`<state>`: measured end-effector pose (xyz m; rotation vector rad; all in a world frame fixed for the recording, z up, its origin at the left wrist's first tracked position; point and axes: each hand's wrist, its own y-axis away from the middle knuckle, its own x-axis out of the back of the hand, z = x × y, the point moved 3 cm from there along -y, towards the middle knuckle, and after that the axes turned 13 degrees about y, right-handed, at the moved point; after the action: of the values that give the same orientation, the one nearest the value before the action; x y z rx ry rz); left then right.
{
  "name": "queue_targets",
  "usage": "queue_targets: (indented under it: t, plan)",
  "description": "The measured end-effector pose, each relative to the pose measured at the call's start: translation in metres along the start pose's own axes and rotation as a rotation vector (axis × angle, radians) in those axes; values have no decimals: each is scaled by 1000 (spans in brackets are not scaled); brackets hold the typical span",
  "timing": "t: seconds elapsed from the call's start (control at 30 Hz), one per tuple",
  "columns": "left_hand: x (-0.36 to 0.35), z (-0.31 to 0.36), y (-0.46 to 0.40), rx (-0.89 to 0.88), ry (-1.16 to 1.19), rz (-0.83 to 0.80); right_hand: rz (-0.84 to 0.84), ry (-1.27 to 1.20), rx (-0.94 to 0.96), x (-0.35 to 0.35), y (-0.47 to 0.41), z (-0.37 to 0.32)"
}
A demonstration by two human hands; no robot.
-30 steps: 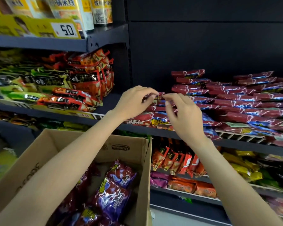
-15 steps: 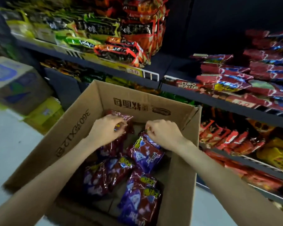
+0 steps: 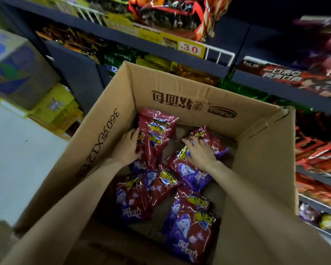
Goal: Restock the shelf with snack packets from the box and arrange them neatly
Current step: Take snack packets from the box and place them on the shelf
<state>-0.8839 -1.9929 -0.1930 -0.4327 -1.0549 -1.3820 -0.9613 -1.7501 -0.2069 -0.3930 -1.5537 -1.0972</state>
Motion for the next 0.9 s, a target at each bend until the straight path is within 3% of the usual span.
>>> queue_targets:
  t: [0.13,0.3,0.47,0.63,0.73,0.9]
  plan:
    - [-11,-4,-12,-40,20,-62,-166,-108,-98,-20,-14,5]
    - [-9,-1,-13,-91,-81,122,-134,81,1,-19,-13,4]
    - [-9,-1,-16,-196,-299,-65,-124,93,66,1,-10,9]
    - [-8,10,-6,-207,-269,-325,-257,87,189,19,7,4]
    - [-7,21,2,-259,-391,-315,-307,251,293,21,19,-4]
    - [18,39,16,-333,-363,-222,-107,274,238,66,50,1]
